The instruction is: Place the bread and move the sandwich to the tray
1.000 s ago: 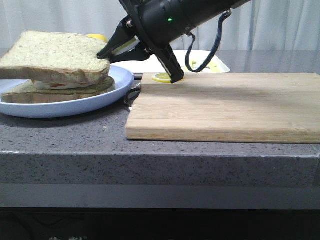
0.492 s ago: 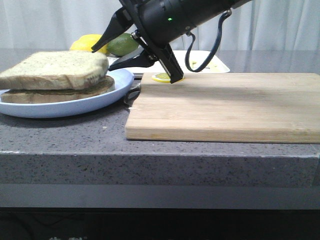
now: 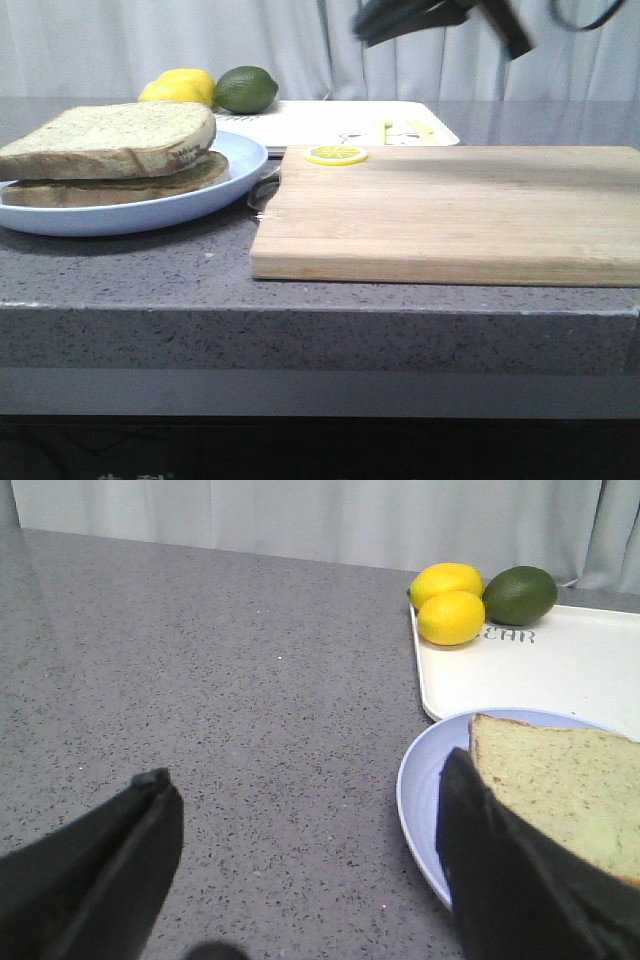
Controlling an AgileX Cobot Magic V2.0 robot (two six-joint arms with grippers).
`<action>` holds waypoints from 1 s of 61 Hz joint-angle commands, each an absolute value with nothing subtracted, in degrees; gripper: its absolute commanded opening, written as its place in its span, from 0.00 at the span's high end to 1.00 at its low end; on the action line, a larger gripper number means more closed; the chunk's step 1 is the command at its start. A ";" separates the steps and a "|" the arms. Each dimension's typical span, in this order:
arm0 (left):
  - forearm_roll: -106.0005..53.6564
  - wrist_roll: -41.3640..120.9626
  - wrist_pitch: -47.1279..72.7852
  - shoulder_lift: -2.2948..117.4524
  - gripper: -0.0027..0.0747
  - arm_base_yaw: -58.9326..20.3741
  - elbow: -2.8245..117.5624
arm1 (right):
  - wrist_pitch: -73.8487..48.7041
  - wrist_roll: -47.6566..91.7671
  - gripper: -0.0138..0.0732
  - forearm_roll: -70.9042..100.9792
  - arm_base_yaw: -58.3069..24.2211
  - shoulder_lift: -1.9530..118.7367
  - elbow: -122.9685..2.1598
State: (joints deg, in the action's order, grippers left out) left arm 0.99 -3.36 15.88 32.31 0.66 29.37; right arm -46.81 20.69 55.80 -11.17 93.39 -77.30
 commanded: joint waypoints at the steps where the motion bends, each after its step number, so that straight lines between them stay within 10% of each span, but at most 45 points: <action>1: 0.97 -3.84 11.20 32.64 0.30 0.45 31.44 | -49.19 21.41 0.92 50.90 -8.08 87.98 -78.99; 22: 0.97 -3.84 11.20 32.64 0.30 0.45 31.44 | -51.46 17.07 0.93 24.02 -1.21 75.44 -75.86; 61: 0.97 -3.84 11.20 32.64 0.30 0.45 31.44 | -13.74 18.82 0.93 18.66 -1.27 32.76 -31.64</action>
State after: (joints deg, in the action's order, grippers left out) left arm 0.99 -3.36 15.88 32.31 0.66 29.37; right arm -21.74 17.99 18.38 -1.55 37.93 -33.83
